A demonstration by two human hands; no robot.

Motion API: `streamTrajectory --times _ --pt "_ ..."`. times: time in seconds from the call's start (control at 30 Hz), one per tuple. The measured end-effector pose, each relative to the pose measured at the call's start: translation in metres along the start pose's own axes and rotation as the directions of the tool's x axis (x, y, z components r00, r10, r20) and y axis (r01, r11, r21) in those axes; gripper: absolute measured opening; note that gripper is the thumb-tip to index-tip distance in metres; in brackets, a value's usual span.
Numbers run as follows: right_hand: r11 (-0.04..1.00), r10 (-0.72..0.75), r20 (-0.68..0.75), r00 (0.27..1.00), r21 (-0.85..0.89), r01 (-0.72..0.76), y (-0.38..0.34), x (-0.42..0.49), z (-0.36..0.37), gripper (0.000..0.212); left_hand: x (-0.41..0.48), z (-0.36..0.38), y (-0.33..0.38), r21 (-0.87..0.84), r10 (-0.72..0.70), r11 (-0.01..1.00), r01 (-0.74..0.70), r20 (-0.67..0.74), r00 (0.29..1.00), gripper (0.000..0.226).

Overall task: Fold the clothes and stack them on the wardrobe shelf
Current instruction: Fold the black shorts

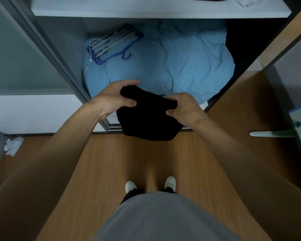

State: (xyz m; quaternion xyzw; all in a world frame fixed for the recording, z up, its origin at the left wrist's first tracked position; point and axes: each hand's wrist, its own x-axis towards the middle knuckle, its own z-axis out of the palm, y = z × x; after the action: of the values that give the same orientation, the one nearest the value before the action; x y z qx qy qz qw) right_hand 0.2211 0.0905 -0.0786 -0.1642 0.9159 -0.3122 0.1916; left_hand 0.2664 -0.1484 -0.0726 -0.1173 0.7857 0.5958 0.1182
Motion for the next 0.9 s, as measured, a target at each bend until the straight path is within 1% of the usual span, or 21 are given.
streamTrajectory --times 0.07,0.13,0.17,0.23,0.33,0.4,0.53,0.63,0.7,0.73,0.77,0.8,0.83,0.87,0.9 --pt "0.993 0.047 -0.095 0.994 -0.105 -0.057 0.002 0.003 0.001 0.028 -0.001 0.003 0.004 0.252 0.062 0.966 -0.051 -0.034 0.998 0.069" --pt "0.978 0.06 -0.16 0.985 -0.19 -0.09 0.002 0.004 0.0 0.02 -0.001 0.007 0.006 0.39 0.129 0.917 -0.089 -0.077 0.989 0.063" --pt "0.969 0.054 -0.191 0.98 -0.228 -0.098 0.001 0.004 -0.001 0.022 -0.001 0.009 0.006 0.448 0.161 0.889 -0.098 -0.105 0.981 0.059" --pt "0.96 0.022 -0.245 0.969 -0.264 -0.089 0.0 0.002 0.001 0.035 -0.001 0.012 0.007 0.543 0.217 0.835 -0.091 -0.173 0.961 0.053" --pt "0.967 -0.055 -0.279 0.959 -0.255 -0.019 -0.003 -0.001 0.005 0.053 -0.002 0.014 0.006 0.615 0.266 0.787 -0.053 -0.26 0.928 0.05" --pt "0.969 -0.083 -0.294 0.952 -0.247 0.008 -0.006 -0.002 0.005 0.057 -0.003 0.014 0.004 0.648 0.286 0.761 -0.039 -0.281 0.916 0.049" --pt "0.972 -0.061 -0.312 0.948 -0.236 -0.016 -0.007 0.002 0.002 0.054 0.0 0.013 0.0 0.722 0.317 0.692 0.013 -0.319 0.893 0.044" --pt "0.973 -0.049 -0.328 0.943 -0.227 -0.029 -0.005 0.004 -0.001 0.051 0.002 0.012 0.001 0.771 0.373 0.635 0.041 -0.352 0.858 0.031" --pt "0.977 -0.066 -0.323 0.944 -0.214 -0.004 -0.002 0.004 -0.004 0.046 0.003 0.01 0.001 0.815 0.417 0.574 0.081 -0.377 0.827 0.02" --pt "0.98 -0.087 -0.299 0.95 -0.196 0.028 -0.001 0.004 -0.007 0.043 0.002 0.009 0.001 0.824 0.432 0.559 0.098 -0.39 0.813 0.018" --pt "0.982 -0.122 -0.259 0.958 -0.172 0.078 0.001 0.003 -0.009 0.04 0.001 0.007 0.0 0.816 0.44 0.569 0.102 -0.407 0.8 0.017" --pt "0.98 -0.167 -0.216 0.962 -0.139 0.139 0.002 0.002 -0.012 0.038 0.002 0.005 -0.001 0.789 0.441 0.608 0.085 -0.425 0.791 0.017" --pt "0.978 -0.201 -0.178 0.963 -0.098 0.186 0.003 0.001 -0.014 0.038 0.003 0.001 -0.002 0.744 0.435 0.667 0.044 -0.436 0.788 0.019" --pt "0.978 -0.206 -0.155 0.966 -0.033 0.204 0.002 -0.001 -0.016 0.039 0.004 -0.003 -0.003 0.676 0.42 0.737 -0.016 -0.44 0.794 0.02" --pt "0.981 -0.17 -0.141 0.975 0.068 0.181 0.002 -0.003 -0.018 0.04 0.004 -0.006 -0.002 0.569 0.387 0.819 -0.078 -0.447 0.807 0.019"
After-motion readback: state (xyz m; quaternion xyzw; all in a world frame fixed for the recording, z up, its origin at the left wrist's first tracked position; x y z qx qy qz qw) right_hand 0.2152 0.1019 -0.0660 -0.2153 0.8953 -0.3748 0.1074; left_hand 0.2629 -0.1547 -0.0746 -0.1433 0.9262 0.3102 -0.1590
